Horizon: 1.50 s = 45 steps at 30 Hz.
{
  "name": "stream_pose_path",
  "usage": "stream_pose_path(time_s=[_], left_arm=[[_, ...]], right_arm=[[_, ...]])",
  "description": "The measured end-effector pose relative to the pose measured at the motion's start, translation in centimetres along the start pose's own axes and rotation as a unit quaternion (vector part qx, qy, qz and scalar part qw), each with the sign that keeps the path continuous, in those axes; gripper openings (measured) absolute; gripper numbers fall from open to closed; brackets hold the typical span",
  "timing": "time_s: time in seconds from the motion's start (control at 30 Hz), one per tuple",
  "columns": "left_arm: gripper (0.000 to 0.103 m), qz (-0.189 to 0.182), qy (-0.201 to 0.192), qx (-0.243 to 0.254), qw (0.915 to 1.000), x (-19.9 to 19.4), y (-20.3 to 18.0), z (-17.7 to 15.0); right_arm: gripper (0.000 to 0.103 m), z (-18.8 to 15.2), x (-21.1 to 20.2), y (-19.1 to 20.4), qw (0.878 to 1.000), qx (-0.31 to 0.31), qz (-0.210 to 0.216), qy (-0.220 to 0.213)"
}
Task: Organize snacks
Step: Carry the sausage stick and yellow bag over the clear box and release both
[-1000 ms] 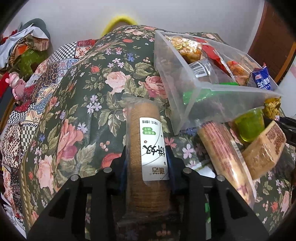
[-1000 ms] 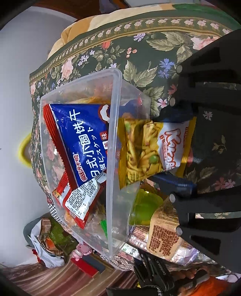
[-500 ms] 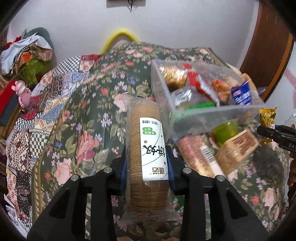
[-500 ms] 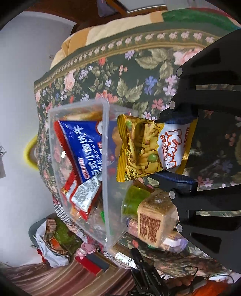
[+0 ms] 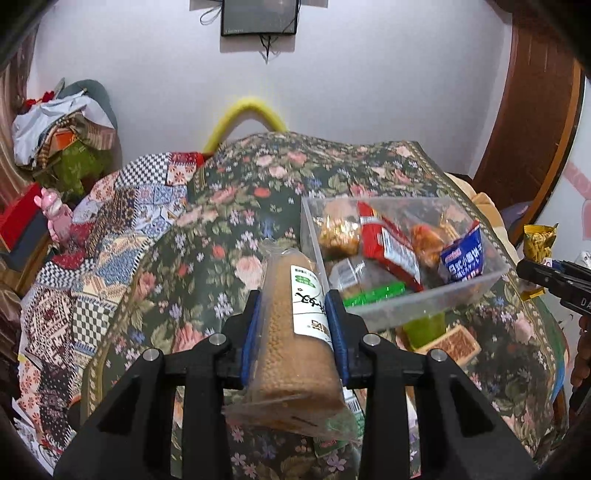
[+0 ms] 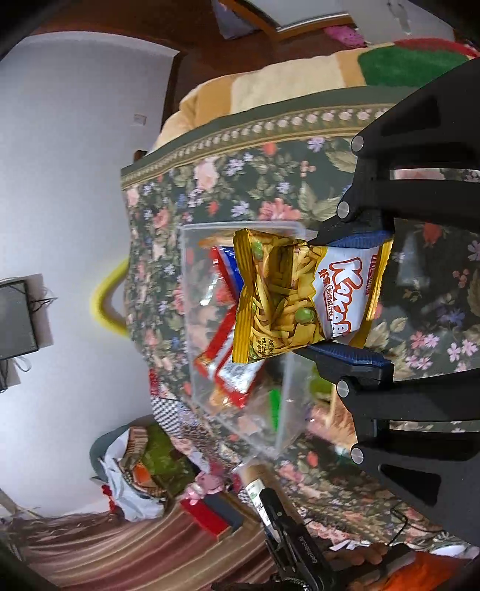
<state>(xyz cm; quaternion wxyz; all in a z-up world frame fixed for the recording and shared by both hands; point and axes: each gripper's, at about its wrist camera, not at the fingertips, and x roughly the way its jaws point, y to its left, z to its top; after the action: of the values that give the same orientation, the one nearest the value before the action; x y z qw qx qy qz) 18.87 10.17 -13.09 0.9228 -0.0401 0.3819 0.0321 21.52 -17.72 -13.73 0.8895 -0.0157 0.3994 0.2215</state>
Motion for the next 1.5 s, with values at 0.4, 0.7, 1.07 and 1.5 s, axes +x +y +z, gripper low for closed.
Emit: stream_pose_path(time_s=[0.4, 0.7, 1.07, 1.5], left_arm=[[0.034, -0.025, -0.042, 0.009, 0.9987, -0.2, -2.3, 4.2], [0.034, -0.046, -0.033, 0.002, 0.9984, 3.5, -4.4, 6.7], [0.034, -0.044, -0.009, -0.001, 0.999, 8.6, -5.0, 7.9], [0.034, -0.034, 0.008, 0.009, 0.9993, 10.6, -4.9, 6.7]], right_arm=[[0.04, 3.7, 0.1, 1.6, 0.999, -0.011, 0.017, -0.038], [0.04, 6.6, 2.6, 2.6, 0.999, -0.005, 0.035, -0.038], [0.04, 8.2, 8.3, 2.5, 0.999, 0.011, 0.037, 0.001], [0.042, 6.9, 12.0, 3.3, 0.998, -0.017, 0.016, 0.051]])
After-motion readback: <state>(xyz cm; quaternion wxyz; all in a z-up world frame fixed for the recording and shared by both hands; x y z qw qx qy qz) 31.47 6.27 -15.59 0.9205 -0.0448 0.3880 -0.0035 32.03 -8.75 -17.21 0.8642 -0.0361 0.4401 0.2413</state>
